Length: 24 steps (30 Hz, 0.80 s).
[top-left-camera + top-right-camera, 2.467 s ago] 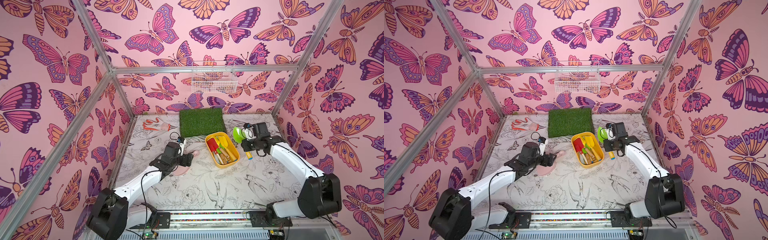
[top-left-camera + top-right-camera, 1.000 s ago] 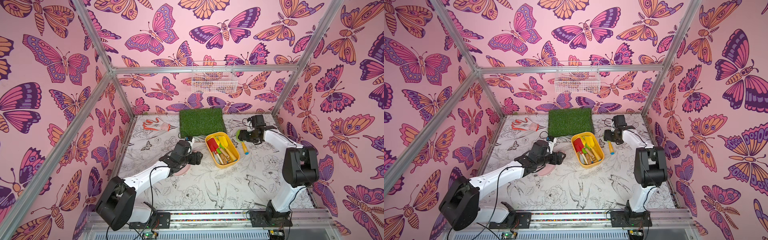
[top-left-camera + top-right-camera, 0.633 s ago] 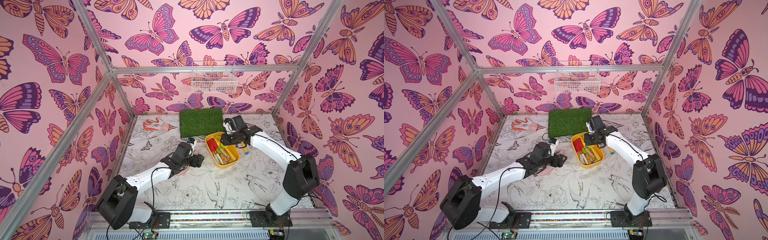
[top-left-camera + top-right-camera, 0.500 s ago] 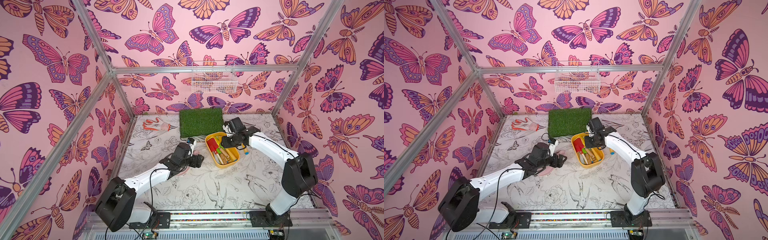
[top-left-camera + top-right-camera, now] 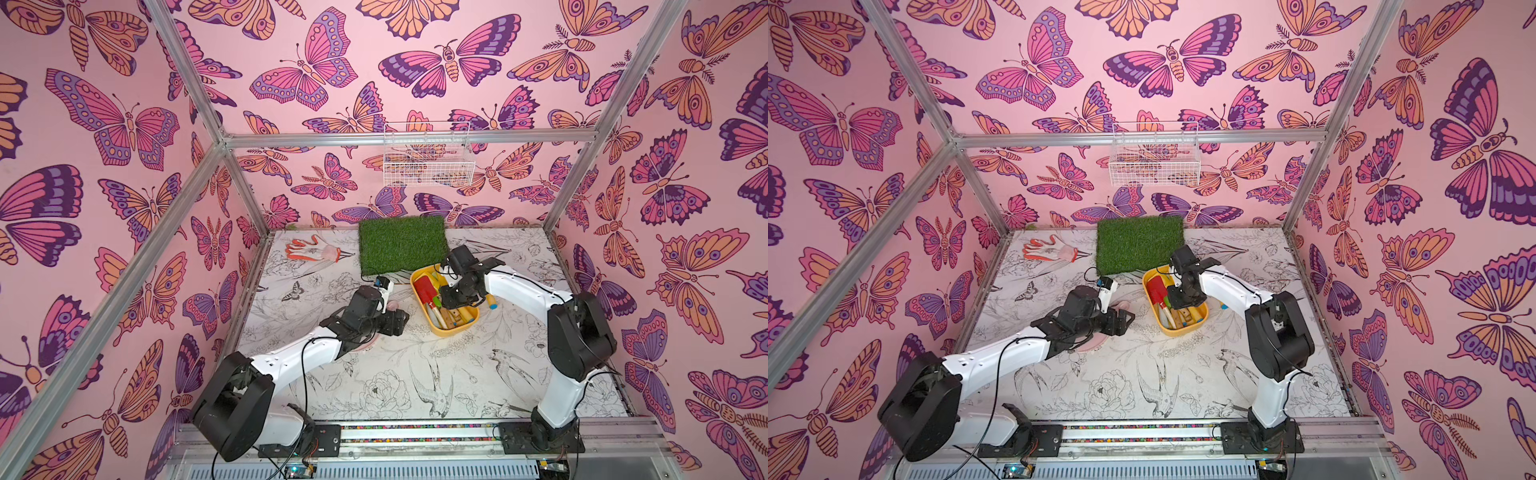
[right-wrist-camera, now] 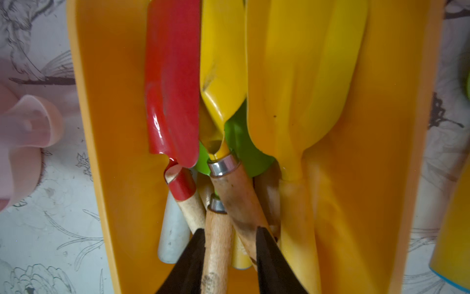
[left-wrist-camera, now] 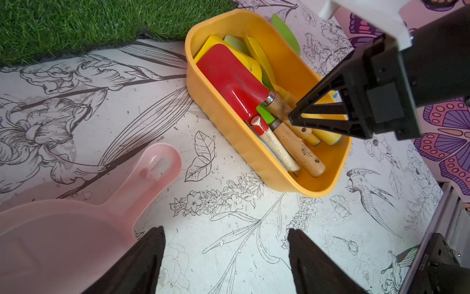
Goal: Take the shovel out of the storage box
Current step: Place the shovel at the center of the board, then pick up the shovel from the storage box.
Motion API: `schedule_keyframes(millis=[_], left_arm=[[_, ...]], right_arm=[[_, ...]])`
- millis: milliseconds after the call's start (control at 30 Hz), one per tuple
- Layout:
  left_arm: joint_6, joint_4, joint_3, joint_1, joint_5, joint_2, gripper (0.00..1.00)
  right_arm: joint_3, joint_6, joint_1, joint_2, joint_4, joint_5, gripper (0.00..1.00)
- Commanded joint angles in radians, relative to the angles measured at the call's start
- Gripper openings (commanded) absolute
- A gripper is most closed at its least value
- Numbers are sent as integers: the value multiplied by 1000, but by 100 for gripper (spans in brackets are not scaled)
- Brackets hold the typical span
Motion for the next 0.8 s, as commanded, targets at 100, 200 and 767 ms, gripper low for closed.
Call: schedule_keyframes(millis=[100, 200, 767], left_arm=[[-7, 11, -6, -4, 5, -1, 82], [-11, 12, -3, -6, 16, 1, 82], [-9, 10, -7, -7, 13, -10, 82]], right_arm=[[-3, -49, 22, 12, 54, 100, 44], [-10, -58, 22, 20, 74, 101, 45], [10, -90, 21, 83, 71, 61, 21]])
